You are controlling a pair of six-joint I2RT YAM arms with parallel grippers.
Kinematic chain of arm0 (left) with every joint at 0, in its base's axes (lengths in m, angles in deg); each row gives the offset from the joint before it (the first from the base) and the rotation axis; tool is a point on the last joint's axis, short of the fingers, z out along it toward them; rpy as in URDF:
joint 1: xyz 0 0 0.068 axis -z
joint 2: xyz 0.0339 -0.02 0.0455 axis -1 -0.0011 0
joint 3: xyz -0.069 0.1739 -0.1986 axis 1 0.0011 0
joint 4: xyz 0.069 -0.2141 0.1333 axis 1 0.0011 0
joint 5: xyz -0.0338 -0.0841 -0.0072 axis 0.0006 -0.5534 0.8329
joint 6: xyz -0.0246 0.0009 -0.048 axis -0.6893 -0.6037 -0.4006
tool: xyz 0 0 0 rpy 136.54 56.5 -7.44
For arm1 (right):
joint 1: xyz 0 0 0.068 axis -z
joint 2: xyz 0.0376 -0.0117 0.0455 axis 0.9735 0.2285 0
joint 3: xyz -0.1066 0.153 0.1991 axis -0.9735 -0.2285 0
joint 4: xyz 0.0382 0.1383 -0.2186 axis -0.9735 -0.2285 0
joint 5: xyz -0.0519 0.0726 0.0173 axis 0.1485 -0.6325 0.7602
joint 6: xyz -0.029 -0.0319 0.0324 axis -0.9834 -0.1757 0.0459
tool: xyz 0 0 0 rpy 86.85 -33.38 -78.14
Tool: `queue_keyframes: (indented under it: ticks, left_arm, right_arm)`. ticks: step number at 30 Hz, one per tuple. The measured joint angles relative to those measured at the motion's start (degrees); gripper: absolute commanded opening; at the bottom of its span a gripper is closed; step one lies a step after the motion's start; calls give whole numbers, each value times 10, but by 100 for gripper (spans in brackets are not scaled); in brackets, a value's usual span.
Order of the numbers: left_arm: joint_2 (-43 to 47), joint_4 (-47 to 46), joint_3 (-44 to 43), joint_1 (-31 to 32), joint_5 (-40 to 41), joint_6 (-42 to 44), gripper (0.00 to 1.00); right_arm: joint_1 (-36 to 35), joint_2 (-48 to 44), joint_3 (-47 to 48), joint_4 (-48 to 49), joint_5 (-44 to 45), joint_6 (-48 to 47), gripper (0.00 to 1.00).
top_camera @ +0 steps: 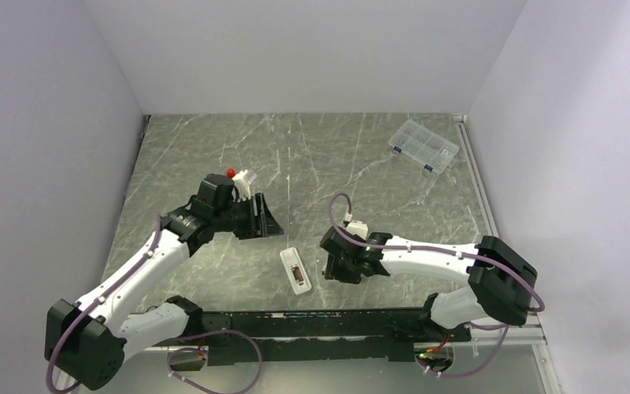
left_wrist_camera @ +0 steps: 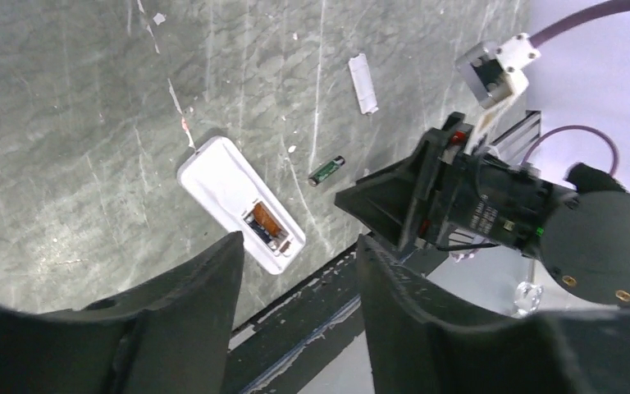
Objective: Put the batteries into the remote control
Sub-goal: Pick up the battery from the center of the board.
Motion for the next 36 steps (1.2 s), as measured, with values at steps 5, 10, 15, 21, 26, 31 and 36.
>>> queue_keyframes:
  ticks: [5, 10, 15, 21, 26, 31, 36]
  left_arm:
    - [24, 39, -24, 0, 1, 7, 78]
    - [38, 77, -39, 0, 4, 16, 78]
    - [57, 98, -48, 0, 7, 27, 78]
    - [69, 116, -53, 0, 6, 40, 78]
    - [73, 131, -60, 0, 5, 53, 78]
    - [82, 145, -68, 0, 5, 66, 78]
    - [86, 151, -69, 0, 4, 73, 78]
  right_arm:
    - [9, -2, -9, 10, -5, 39, 45]
    - [11, -2, -11, 26, -5, 71, 44]
    - [12, 0, -12, 37, -5, 93, 44]
    - [14, 10, -12, 37, -2, 109, 44]
    - [18, 17, -12, 33, 8, 119, 44]
    - [23, 19, -12, 32, 13, 129, 44]
    - [34, 22, -12, 31, 25, 134, 44]
